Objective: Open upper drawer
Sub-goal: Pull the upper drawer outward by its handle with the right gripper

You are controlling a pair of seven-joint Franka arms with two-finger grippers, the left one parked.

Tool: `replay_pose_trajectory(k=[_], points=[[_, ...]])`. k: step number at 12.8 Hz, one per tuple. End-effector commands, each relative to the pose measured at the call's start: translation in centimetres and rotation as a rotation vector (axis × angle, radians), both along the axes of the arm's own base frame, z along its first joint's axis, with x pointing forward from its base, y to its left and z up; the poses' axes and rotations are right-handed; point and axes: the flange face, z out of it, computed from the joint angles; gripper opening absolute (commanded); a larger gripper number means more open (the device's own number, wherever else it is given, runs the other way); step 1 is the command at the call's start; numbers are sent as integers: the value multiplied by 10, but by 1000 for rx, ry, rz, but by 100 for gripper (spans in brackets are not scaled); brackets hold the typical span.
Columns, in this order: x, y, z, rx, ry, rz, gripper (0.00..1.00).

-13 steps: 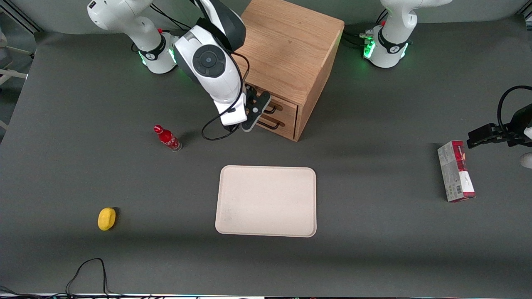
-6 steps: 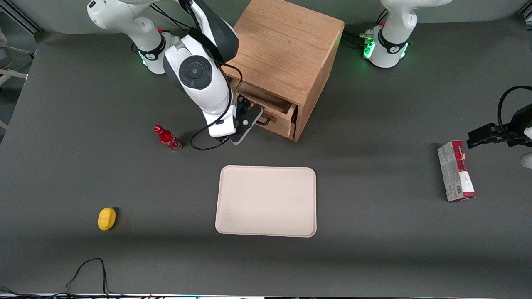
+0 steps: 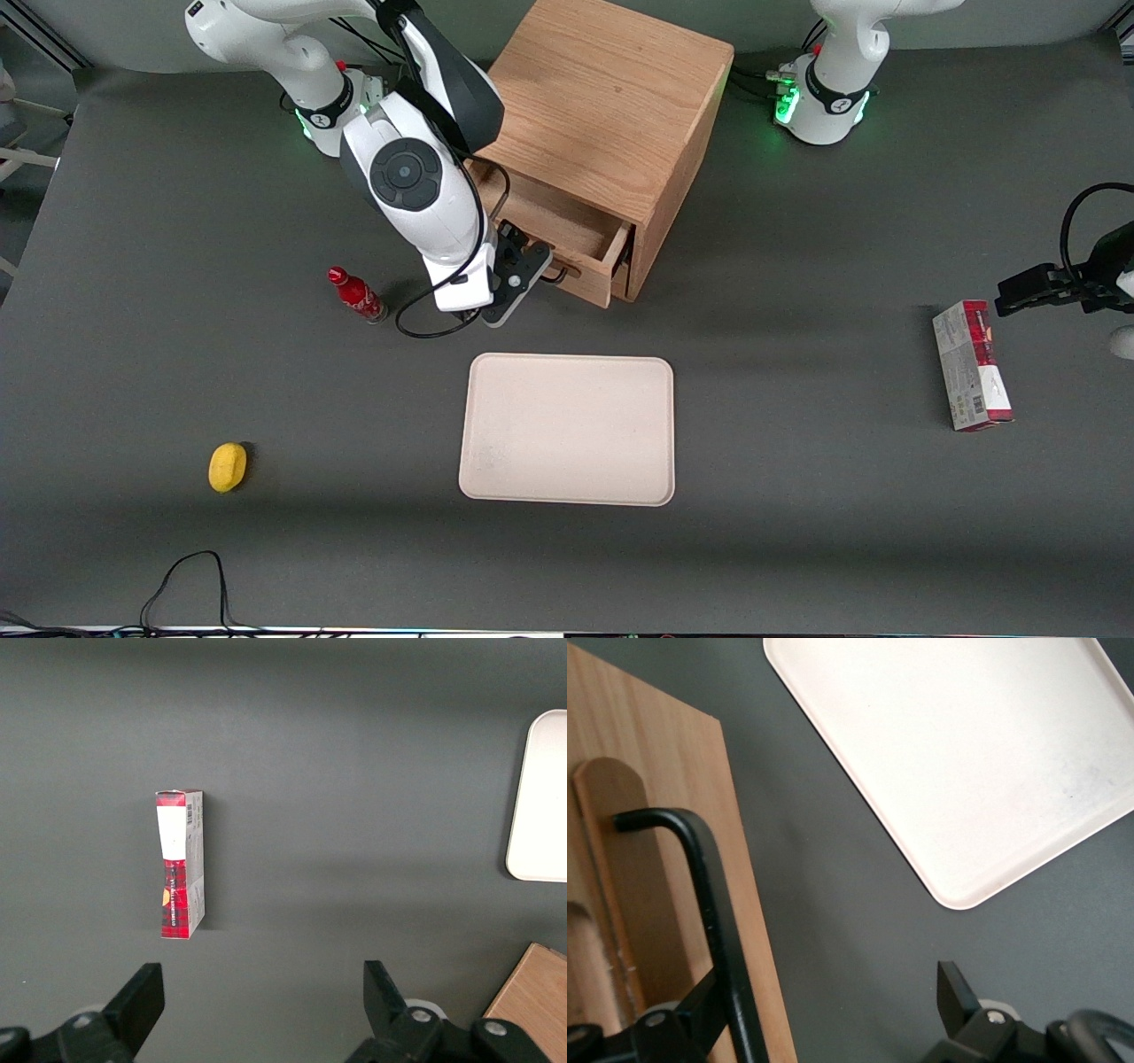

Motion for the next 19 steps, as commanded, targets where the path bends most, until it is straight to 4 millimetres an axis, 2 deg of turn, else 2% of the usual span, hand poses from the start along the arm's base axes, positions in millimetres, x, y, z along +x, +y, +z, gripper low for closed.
replay_pose_trajectory(k=[1,4,6,15,19], points=[[21,-9,6,-17,-2,2,100],[39,-15,11,-30,-5,-12,100],[42,-16,7,-36,-5,-13,100],[77,-46,-2,-49,-21,-28,100],[99,-60,-1,-49,-22,-59,100]])
